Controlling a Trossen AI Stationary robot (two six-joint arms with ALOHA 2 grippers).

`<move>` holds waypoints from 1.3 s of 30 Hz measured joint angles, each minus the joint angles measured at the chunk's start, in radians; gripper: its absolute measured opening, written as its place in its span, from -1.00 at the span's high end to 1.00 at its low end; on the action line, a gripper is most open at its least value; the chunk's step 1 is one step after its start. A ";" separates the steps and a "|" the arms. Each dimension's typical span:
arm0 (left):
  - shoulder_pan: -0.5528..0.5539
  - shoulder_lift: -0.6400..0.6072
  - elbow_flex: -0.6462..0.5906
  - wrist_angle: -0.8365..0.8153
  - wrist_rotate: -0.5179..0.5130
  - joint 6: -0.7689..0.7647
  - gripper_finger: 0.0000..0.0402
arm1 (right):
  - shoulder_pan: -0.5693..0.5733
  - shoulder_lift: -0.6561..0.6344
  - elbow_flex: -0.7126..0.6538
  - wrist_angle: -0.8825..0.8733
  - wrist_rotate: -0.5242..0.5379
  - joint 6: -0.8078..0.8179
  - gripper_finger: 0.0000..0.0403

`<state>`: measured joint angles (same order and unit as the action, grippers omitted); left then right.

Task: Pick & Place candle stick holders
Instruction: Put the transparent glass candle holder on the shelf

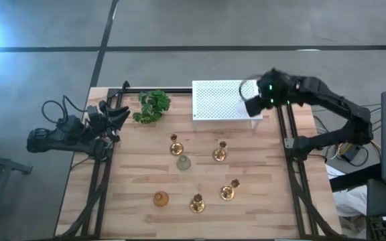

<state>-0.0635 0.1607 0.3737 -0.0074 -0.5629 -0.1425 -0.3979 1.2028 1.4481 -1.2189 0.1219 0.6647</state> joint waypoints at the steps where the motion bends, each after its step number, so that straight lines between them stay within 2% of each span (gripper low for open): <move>1: 0.000 0.000 0.000 0.000 0.000 0.000 0.44 | -0.030 0.021 0.017 0.003 -0.023 -0.035 0.89; 10: 0.000 0.000 0.000 0.000 0.000 -0.014 0.44 | -0.205 0.278 0.204 0.001 -0.199 -0.327 0.89; 16: 0.000 0.000 0.000 0.000 0.000 -0.014 0.44 | -0.269 0.461 0.385 -0.035 -0.213 -0.439 0.89; 22: 0.000 0.000 0.000 0.000 -0.006 -0.015 0.44 | -0.316 0.654 0.605 -0.191 -0.214 -0.557 0.89; 32: 0.000 0.000 0.000 -0.001 -0.023 -0.014 0.44 | -0.381 0.829 0.832 -0.274 -0.289 -0.620 0.89; 39: 0.000 0.000 0.000 -0.001 -0.040 -0.014 0.44 | -0.399 0.904 0.881 -0.337 -0.319 -0.627 0.89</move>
<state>-0.0631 0.1608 0.3737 -0.0082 -0.6029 -0.1570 -0.7970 2.1067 2.3288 -1.5559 -0.1971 0.0377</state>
